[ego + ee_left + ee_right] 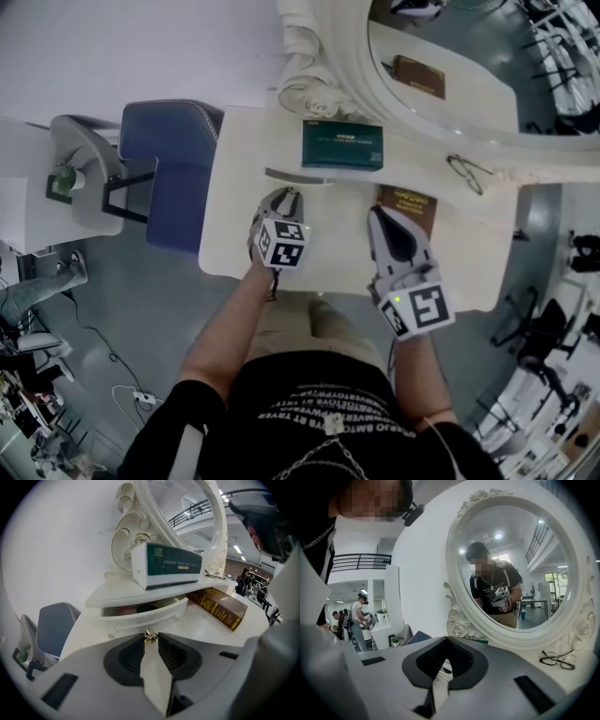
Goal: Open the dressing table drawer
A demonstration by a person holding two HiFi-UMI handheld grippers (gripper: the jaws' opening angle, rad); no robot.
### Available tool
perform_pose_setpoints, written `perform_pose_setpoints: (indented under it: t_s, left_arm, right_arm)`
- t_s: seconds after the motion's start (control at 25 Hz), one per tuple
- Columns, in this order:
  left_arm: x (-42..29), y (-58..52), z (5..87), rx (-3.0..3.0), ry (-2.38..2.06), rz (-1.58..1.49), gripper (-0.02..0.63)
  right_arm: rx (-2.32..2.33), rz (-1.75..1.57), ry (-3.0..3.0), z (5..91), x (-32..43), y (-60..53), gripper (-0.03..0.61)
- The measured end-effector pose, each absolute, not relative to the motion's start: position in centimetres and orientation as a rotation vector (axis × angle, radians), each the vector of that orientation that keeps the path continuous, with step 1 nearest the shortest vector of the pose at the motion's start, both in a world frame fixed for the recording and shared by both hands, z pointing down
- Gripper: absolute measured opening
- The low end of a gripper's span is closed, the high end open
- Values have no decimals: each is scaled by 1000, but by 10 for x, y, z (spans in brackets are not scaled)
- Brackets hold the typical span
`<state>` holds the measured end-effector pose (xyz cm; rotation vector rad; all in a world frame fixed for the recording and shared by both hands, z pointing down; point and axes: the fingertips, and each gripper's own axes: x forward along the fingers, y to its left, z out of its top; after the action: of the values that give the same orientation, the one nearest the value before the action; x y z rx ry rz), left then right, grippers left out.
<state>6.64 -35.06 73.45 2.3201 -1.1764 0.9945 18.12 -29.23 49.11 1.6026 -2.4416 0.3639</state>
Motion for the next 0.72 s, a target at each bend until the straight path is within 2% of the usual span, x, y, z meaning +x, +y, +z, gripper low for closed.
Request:
perform_pose_setpoints:
  t_s: [0.72]
  left_arm:
    - [57, -325, 735, 2312, -1183, 993, 92]
  right_arm:
    - [1602, 368, -2463, 486, 174, -278, 3]
